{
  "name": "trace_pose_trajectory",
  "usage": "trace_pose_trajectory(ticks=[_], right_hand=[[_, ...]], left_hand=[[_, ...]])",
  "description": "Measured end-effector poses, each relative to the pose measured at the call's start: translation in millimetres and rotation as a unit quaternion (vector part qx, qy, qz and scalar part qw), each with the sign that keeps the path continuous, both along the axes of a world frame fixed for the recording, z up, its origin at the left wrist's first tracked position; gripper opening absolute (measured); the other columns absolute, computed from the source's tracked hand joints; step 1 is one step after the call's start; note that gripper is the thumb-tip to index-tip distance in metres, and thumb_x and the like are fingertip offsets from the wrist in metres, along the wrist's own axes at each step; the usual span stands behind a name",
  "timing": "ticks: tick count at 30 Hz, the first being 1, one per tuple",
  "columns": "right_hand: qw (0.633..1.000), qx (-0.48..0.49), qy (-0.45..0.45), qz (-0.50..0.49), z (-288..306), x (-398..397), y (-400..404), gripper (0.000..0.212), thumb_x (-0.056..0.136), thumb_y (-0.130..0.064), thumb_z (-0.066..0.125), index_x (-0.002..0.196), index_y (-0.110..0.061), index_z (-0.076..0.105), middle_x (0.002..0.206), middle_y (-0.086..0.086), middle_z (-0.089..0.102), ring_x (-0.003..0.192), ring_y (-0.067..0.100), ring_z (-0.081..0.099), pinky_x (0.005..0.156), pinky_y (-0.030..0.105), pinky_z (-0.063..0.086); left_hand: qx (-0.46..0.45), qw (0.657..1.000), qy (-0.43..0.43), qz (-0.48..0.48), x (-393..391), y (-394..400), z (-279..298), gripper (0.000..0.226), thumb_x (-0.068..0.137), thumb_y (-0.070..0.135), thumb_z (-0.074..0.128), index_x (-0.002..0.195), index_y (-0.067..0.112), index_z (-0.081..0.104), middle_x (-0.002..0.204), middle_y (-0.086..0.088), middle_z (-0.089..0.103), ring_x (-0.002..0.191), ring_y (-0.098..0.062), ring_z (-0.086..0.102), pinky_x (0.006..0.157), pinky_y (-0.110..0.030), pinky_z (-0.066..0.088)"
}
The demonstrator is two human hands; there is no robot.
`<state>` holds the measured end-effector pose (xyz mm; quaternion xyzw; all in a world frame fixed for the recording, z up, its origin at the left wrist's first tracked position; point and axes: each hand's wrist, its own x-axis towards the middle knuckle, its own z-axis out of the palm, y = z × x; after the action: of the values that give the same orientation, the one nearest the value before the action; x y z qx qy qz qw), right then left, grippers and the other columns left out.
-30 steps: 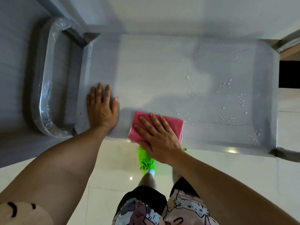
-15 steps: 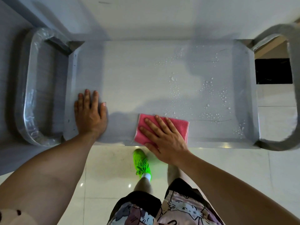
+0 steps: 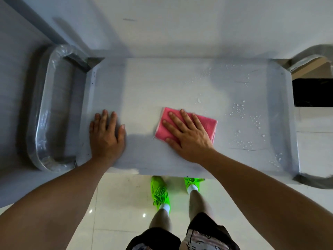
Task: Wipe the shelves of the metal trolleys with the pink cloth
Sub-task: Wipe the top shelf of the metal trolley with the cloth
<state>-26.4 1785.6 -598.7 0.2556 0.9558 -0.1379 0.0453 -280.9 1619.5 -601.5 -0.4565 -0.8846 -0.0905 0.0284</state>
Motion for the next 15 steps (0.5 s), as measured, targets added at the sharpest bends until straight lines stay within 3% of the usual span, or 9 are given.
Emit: trace_pose_trajectory(ticks=[4, 6, 9, 15], right_hand=[[1.000, -0.003, -0.007, -0.006, 0.5, -14.2, 21.2, 0.065, 0.102, -0.063, 0.021, 0.162, -0.036, 0.024, 0.170, -0.003, 0.017, 0.157, 0.031, 0.010, 0.127, 0.051, 0.003], [1.000, -0.005, -0.007, -0.008, 0.0, -19.1, 26.9, 0.065, 0.102, -0.064, 0.020, 0.162, -0.036, 0.022, 0.170, -0.004, 0.015, 0.158, 0.031, 0.008, 0.127, 0.052, 0.003], [1.000, -0.004, -0.001, -0.003, -2.1, -23.9, 35.0, 0.064, 0.104, -0.063, 0.019, 0.162, -0.036, 0.020, 0.171, -0.004, 0.013, 0.158, 0.030, 0.006, 0.127, 0.052, 0.003], [1.000, -0.007, -0.004, -0.003, -4.5, -35.0, 58.4, 0.062, 0.105, -0.061, 0.014, 0.163, -0.038, 0.011, 0.171, -0.006, 0.003, 0.158, 0.028, -0.004, 0.126, 0.052, -0.003]], left_hand=[[-0.042, 0.998, -0.037, 0.033, 1.1, 20.4, 14.3, 0.057, 0.087, 0.040, 0.049, 0.132, 0.007, 0.058, 0.144, -0.023, 0.049, 0.136, -0.044, 0.041, 0.112, -0.058, 0.032], [-0.041, 0.998, -0.037, 0.013, 12.0, 38.9, 18.2, 0.059, 0.087, 0.042, 0.050, 0.137, 0.011, 0.055, 0.146, -0.021, 0.047, 0.140, -0.042, 0.037, 0.115, -0.057, 0.028], [-0.037, 0.998, -0.046, -0.014, 37.9, 73.5, 17.6, 0.063, 0.094, 0.046, 0.048, 0.149, 0.017, 0.046, 0.156, -0.017, 0.039, 0.147, -0.040, 0.030, 0.119, -0.055, 0.022], [-0.127, 0.989, -0.076, 0.010, 66.8, 92.4, 0.1, 0.068, 0.100, 0.056, 0.018, 0.161, 0.025, 0.017, 0.169, -0.007, 0.009, 0.155, -0.030, 0.003, 0.124, -0.053, 0.004]])
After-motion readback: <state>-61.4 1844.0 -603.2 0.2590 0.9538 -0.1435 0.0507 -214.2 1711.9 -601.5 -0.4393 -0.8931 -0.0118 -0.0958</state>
